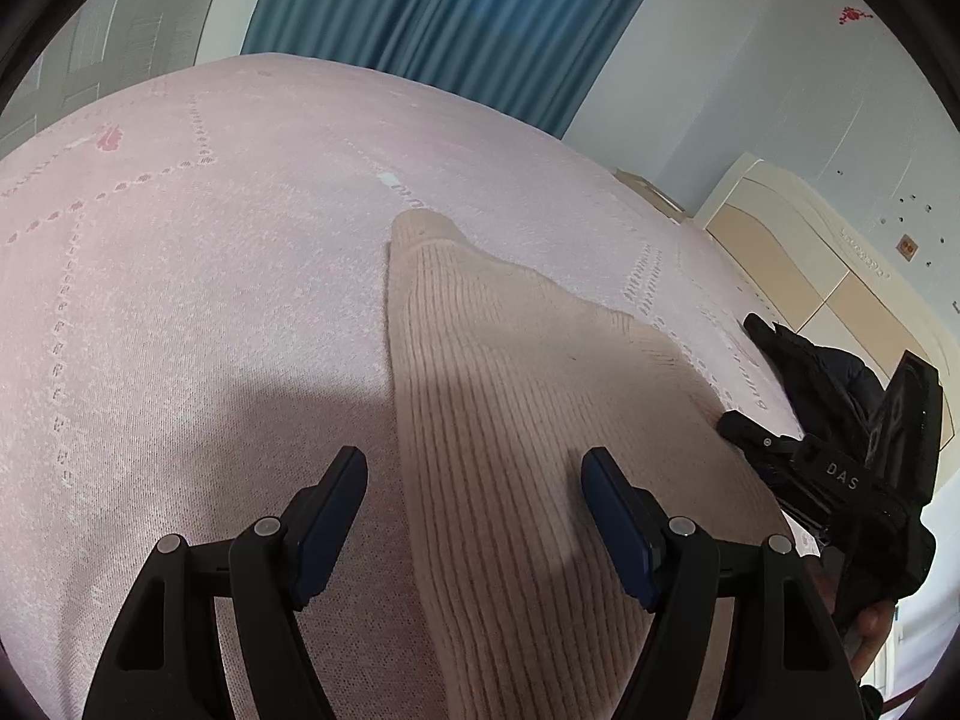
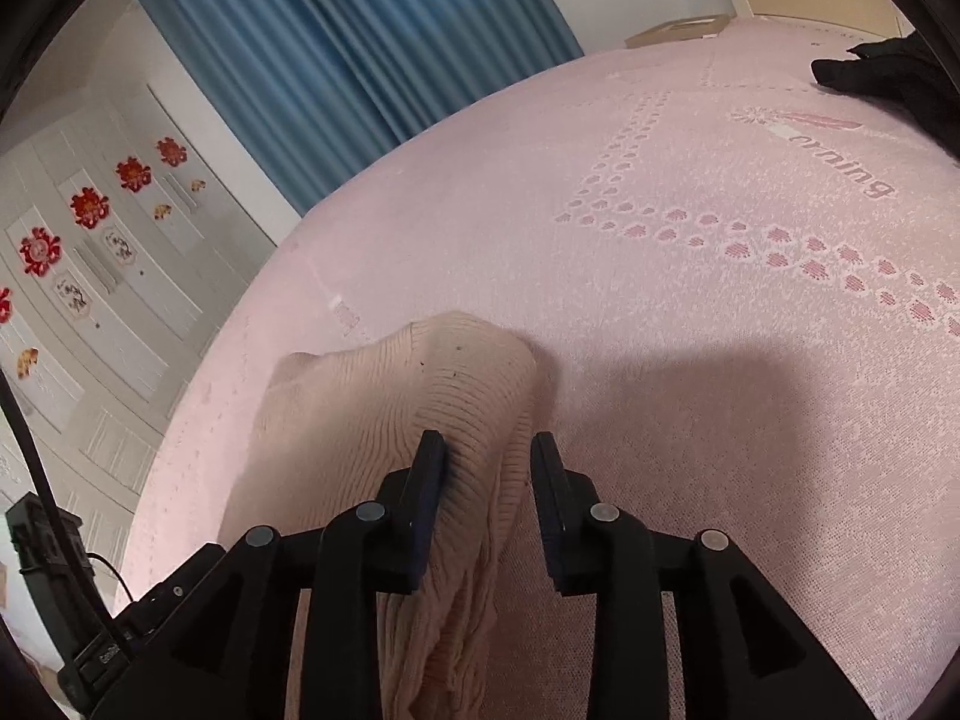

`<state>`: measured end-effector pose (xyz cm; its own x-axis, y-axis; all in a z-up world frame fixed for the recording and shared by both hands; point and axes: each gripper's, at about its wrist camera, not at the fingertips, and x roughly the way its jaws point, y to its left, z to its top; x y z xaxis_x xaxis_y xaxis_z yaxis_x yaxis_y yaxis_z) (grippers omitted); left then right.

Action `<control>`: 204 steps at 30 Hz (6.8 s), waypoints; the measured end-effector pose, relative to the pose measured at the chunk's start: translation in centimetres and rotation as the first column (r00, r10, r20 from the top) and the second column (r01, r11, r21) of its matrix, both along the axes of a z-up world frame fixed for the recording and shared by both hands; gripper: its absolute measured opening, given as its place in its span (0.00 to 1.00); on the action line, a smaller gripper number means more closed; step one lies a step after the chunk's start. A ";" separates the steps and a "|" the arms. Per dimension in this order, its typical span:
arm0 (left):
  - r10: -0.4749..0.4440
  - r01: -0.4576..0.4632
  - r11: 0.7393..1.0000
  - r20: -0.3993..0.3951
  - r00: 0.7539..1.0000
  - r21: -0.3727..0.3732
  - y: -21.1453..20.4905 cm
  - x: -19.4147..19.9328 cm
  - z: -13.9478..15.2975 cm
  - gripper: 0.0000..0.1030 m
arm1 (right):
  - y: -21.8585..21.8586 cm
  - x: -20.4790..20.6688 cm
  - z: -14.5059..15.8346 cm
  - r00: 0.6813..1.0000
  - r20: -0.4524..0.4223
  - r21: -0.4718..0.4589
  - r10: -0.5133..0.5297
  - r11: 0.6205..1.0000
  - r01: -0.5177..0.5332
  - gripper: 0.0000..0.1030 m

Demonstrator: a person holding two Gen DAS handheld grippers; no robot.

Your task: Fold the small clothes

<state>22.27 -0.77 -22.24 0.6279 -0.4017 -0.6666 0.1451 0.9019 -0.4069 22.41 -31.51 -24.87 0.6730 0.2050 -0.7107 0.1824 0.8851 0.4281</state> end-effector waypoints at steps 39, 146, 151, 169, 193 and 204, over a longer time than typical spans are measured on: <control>0.022 -0.024 0.996 0.020 1.000 0.081 -0.7 -0.3 0.1 0.73 | 4.0 0.8 -0.4 0.998 -0.048 -0.297 0.042 0.953 -0.054 0.29; 0.160 -0.216 0.910 0.183 0.970 0.353 -0.6 -21.8 19.8 0.90 | 6.0 -21.6 21.7 0.998 0.022 -0.409 0.050 0.912 -0.037 1.00; 0.166 -0.220 0.911 0.178 0.970 0.348 -0.1 -21.7 19.7 0.90 | 6.1 -21.6 21.7 0.998 0.020 -0.416 0.053 0.909 -0.039 1.00; 0.179 -0.228 0.912 0.170 0.969 0.341 1.1 -21.5 19.5 0.90 | 6.6 -21.5 21.8 0.998 0.018 -0.425 0.064 0.904 -0.050 1.00; 0.184 -0.241 0.906 0.187 0.965 0.348 1.5 -21.6 20.1 0.90 | 7.0 -21.5 22.0 0.997 0.022 -0.429 0.072 0.902 -0.056 1.00; 0.184 -0.241 0.906 0.189 0.964 0.347 1.6 -21.6 20.1 0.90 | 7.4 -21.6 22.0 0.997 0.023 -0.428 0.075 0.902 -0.058 1.00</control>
